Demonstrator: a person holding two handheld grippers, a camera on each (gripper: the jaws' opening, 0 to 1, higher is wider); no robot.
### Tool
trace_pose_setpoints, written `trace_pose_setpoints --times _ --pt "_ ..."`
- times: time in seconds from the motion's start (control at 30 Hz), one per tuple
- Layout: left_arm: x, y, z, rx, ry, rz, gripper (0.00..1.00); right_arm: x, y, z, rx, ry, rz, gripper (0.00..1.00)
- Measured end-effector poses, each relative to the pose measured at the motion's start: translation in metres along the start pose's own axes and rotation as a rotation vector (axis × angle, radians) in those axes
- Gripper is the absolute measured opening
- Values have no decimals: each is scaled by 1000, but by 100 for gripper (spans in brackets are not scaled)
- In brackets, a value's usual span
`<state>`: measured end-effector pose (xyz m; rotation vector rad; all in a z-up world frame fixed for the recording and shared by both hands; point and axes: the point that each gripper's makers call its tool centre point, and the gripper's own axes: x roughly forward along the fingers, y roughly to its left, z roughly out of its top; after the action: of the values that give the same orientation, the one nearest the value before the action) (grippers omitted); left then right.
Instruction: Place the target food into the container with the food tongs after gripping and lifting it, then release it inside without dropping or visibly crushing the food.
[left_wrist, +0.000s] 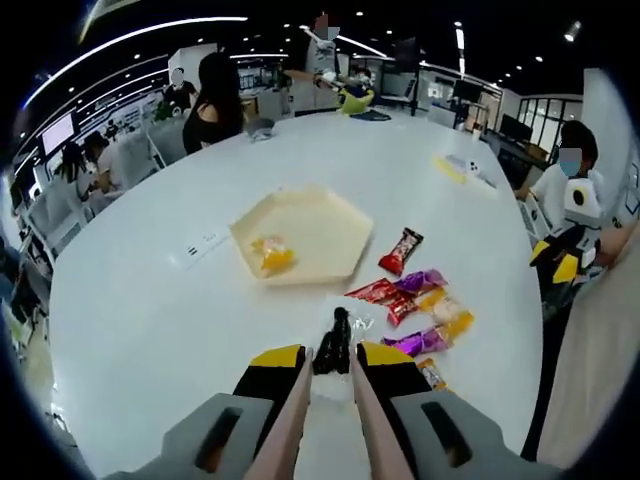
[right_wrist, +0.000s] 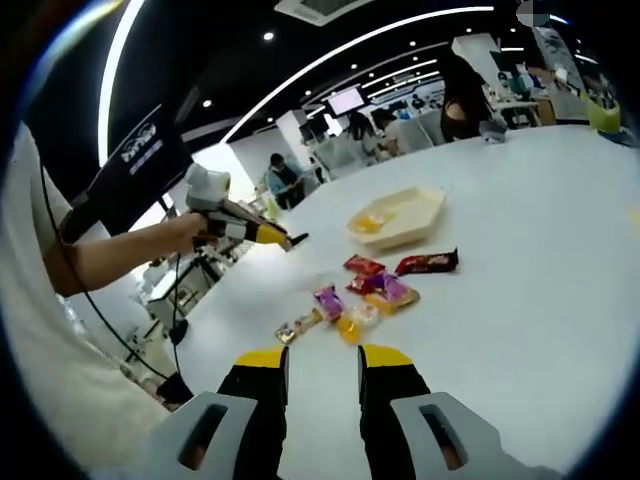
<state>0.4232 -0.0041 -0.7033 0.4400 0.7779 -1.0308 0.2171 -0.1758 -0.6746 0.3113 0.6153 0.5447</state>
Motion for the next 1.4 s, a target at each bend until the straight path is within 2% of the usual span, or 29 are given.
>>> trace_pose_setpoints --times 0.17,0.27,0.43,0.63,0.9,1.1,1.2,1.3,1.4 --pt "-5 0 6 -9 -9 15 18 1 -1 7 -8 -13 13 27" --pt "-17 2 21 -55 -43 33 18 2 -1 15 -11 -37 29 27" --pt "-23 1 33 -76 -70 44 18 -3 -7 20 5 -71 20 27" --pt "-25 3 47 -65 -97 63 18 -3 -14 22 27 -84 10 27" --pt "-20 6 63 -90 -133 68 18 -2 -18 22 39 -85 7 27" --pt "-22 13 79 -88 -158 76 18 4 -18 28 32 -86 16 27" --pt "-23 14 83 -86 -162 80 18 5 -16 28 29 -85 22 27" --pt "-32 17 83 -141 -200 90 18 2 -17 29 32 -93 18 27" --pt "-34 19 83 -128 -195 110 18 1 -19 28 36 -92 15 27"
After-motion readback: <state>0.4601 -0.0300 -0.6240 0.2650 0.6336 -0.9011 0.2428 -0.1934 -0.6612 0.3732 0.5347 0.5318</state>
